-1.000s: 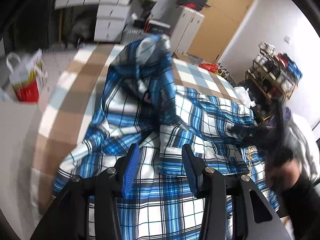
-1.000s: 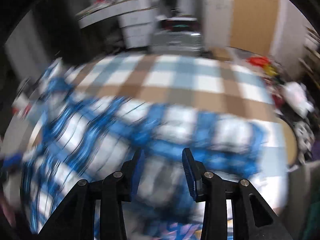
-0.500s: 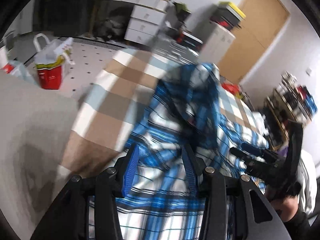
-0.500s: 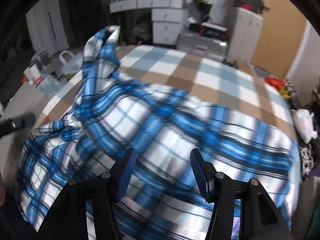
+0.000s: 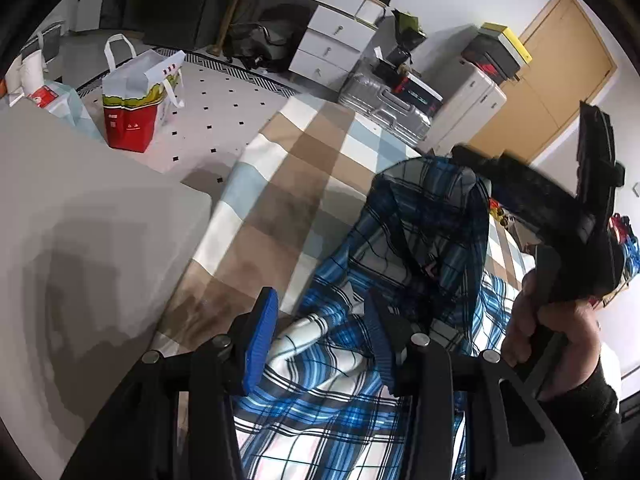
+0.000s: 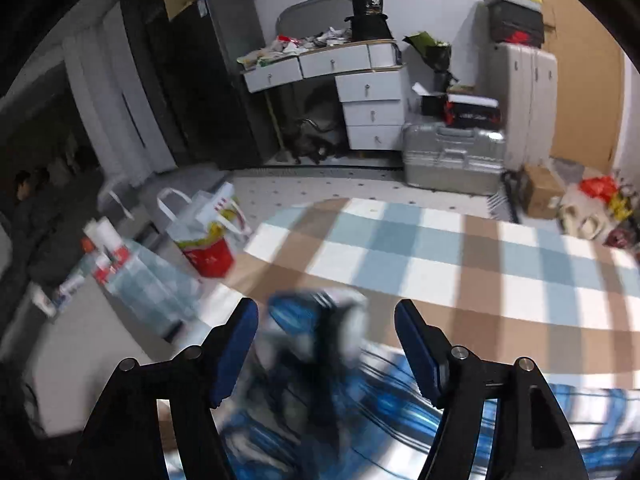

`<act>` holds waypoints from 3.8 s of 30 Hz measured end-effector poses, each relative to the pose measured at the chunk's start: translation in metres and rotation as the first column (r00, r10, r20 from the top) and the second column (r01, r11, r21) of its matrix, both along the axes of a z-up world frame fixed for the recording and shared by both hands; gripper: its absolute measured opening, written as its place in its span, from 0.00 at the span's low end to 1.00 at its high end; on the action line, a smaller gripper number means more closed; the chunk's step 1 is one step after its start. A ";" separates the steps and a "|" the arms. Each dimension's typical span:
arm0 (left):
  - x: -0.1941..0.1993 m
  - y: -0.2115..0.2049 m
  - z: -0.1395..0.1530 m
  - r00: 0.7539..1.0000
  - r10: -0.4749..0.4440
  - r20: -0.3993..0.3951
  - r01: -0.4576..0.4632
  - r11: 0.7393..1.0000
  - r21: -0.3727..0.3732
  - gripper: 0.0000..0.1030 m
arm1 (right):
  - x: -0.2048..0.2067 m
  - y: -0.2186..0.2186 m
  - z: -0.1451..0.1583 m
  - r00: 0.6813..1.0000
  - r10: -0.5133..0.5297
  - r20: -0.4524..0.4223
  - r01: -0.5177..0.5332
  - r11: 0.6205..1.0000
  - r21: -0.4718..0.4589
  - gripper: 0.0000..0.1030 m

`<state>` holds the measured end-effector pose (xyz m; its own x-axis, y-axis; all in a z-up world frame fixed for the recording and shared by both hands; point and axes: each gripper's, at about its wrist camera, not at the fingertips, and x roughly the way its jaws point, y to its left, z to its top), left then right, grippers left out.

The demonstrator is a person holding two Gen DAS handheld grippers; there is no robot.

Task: Fold large clothes

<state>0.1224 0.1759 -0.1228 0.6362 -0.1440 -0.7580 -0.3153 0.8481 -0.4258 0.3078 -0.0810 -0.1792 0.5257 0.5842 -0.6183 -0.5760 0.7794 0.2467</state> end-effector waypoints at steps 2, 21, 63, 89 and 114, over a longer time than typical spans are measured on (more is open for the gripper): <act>-0.001 0.005 0.002 1.000 0.009 0.010 -0.009 1.000 -0.007 0.38 | -0.014 0.007 0.003 0.998 0.057 -0.015 -0.057 0.998 -0.018 0.20; 0.005 0.004 -0.002 1.000 0.000 0.010 0.000 0.999 0.039 0.38 | -0.116 -0.003 -0.076 0.845 0.365 -0.390 -0.360 0.929 0.090 0.13; 0.143 -0.120 -0.051 0.852 -0.385 -0.354 0.498 0.804 0.324 0.65 | -0.066 -0.240 -0.008 0.946 -0.293 -0.137 0.246 0.926 -0.285 0.61; 0.232 -0.131 -0.063 0.846 -0.390 -0.364 0.518 0.765 0.382 0.79 | 0.020 -0.243 -0.054 0.964 -0.259 -0.066 0.218 0.904 -0.369 0.60; -0.084 -0.102 0.039 0.910 -0.403 -0.099 0.412 0.853 0.321 0.77 | -0.284 -0.220 -0.034 0.937 0.009 -0.350 -0.021 0.999 -0.028 0.80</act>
